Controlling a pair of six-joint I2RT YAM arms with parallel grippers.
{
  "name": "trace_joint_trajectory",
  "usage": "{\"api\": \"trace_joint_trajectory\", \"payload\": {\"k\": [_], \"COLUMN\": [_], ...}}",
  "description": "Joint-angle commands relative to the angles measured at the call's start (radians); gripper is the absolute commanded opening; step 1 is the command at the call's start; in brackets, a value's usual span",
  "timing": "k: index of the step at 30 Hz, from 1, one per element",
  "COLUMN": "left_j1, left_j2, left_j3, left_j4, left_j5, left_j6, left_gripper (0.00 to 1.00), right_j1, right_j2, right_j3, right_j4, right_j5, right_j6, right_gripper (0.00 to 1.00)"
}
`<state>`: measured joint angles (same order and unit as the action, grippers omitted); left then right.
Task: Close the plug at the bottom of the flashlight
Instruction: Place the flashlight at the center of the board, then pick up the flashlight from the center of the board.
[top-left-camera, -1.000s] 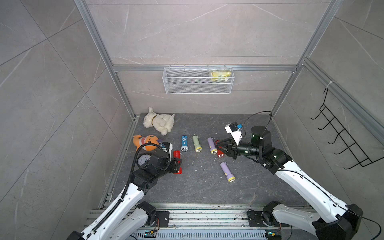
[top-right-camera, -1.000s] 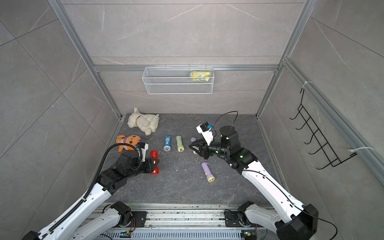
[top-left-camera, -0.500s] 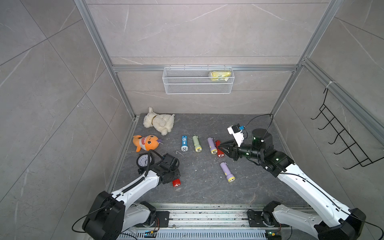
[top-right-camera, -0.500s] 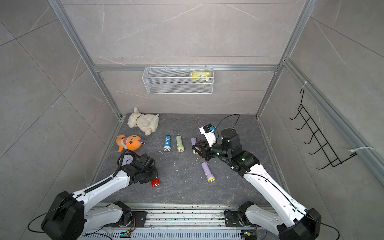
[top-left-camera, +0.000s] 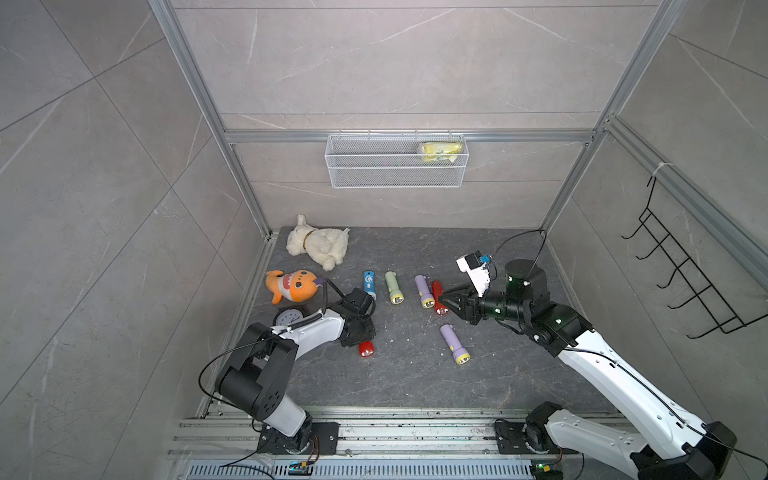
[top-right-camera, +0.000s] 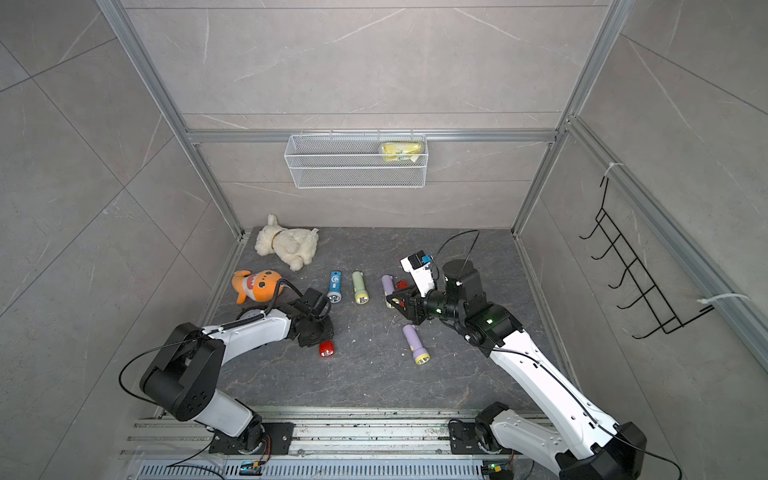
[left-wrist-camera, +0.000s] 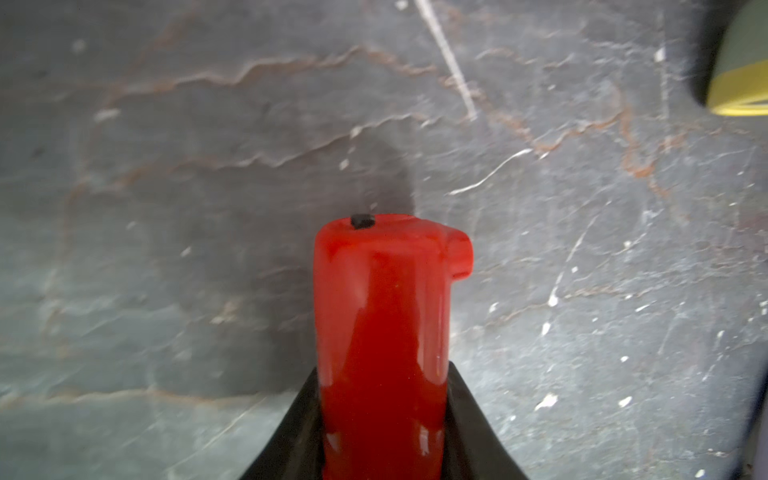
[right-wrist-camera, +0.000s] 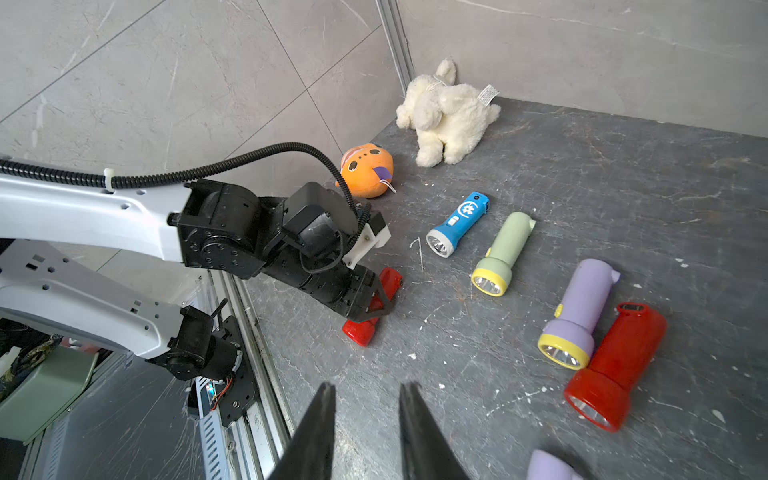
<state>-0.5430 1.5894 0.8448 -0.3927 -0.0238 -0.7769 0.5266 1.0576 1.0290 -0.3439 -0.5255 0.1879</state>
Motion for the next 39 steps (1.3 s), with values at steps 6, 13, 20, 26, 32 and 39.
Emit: {"api": "trace_joint_trajectory", "payload": {"k": [6, 13, 20, 26, 32, 39], "left_j1": [0.003, -0.107, -0.404, -0.414, -0.436, -0.473], "left_j2": [-0.008, -0.29, -0.315, -0.117, 0.176, 0.371], "left_j3": [0.017, 0.032, 0.254, 0.205, 0.388, 0.54], "left_j4": [-0.052, -0.167, -0.168, 0.186, 0.183, 0.142], "left_j5": [0.004, -0.155, -0.489, -0.259, -0.103, 0.019], "left_j6": [0.027, -0.015, 0.092, -0.027, -0.139, -0.284], "left_gripper": [1.0, 1.0, 1.0, 1.0, 0.98, 0.92], "right_j1": [-0.002, -0.002, -0.002, -0.002, -0.002, -0.002], "right_j2": [0.001, 0.001, -0.003, -0.183, -0.271, -0.268], "right_j3": [-0.008, -0.008, 0.017, -0.015, 0.057, 0.043], "right_j4": [-0.038, -0.044, -0.076, -0.108, -0.267, -0.316], "right_j5": [0.025, 0.097, 0.184, 0.569, 0.809, 0.834], "right_j6": [-0.008, -0.026, -0.035, -0.008, -0.013, 0.007], "right_gripper": [0.3, 0.3, 0.29, 0.27, 0.27, 0.25]}}
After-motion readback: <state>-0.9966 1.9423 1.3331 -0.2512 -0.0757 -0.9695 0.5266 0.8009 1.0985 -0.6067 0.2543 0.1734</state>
